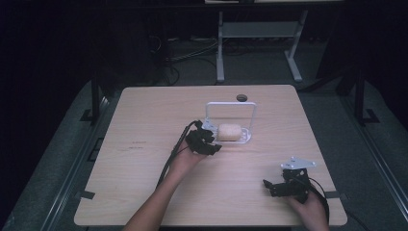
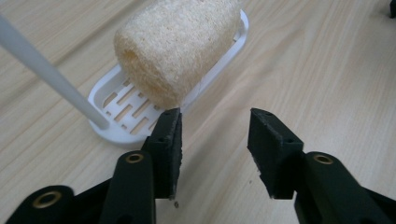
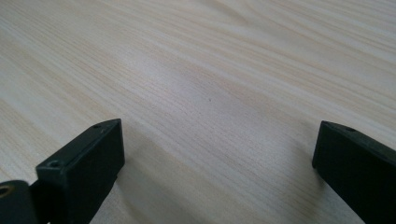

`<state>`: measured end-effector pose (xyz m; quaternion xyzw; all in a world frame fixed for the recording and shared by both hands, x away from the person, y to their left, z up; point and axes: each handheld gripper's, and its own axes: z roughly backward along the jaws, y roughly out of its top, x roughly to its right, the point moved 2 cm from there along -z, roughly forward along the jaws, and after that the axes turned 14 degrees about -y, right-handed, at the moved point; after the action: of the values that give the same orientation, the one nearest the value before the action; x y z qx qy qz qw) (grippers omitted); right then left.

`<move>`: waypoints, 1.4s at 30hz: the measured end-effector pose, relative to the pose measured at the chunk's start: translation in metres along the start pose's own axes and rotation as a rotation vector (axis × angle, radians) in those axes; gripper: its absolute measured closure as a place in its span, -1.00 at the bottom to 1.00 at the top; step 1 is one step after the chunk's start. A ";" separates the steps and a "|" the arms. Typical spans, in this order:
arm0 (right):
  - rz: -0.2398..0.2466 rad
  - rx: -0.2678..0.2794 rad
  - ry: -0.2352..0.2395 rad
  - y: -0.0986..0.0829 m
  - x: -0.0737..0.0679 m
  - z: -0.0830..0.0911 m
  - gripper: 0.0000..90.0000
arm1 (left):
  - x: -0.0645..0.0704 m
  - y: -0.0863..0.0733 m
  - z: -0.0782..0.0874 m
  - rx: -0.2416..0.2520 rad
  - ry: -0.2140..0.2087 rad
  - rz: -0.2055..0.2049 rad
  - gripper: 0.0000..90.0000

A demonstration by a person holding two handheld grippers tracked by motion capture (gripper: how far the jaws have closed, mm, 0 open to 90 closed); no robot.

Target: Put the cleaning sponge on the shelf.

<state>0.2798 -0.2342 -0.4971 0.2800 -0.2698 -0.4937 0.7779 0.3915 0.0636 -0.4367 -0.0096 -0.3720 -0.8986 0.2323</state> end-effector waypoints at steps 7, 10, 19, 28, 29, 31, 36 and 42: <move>0.000 0.000 0.000 0.000 0.000 0.000 -0.96 | 0.001 -0.006 0.011 0.009 0.010 0.004 -0.11; 0.000 0.000 0.000 0.000 0.000 0.000 -0.95 | 0.001 -0.009 0.015 0.018 0.020 0.006 -0.26; 0.000 0.000 0.000 0.000 0.000 0.000 -0.95 | 0.000 -0.022 0.026 0.039 0.033 0.019 -0.56; 0.000 0.000 0.000 0.000 0.000 0.000 -0.96 | -0.001 -0.039 0.043 0.084 0.042 0.018 -0.63; 0.000 0.000 0.000 0.000 0.000 0.000 -0.95 | 0.000 -0.041 0.045 0.087 0.044 0.020 -0.63; 0.000 0.000 0.001 0.000 0.000 0.000 -0.95 | -0.001 -0.046 0.047 0.093 0.049 0.018 -0.63; -0.001 0.000 0.002 0.000 0.000 0.000 -0.96 | -0.002 -0.058 0.054 0.109 0.058 0.024 -0.63; 0.000 0.000 0.000 0.000 0.000 0.000 -0.95 | 0.001 -0.072 0.064 0.122 0.073 0.028 -0.64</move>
<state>0.2797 -0.2341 -0.4971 0.2800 -0.2697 -0.4938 0.7778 0.3503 0.1509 -0.4386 0.0323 -0.4172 -0.8707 0.2583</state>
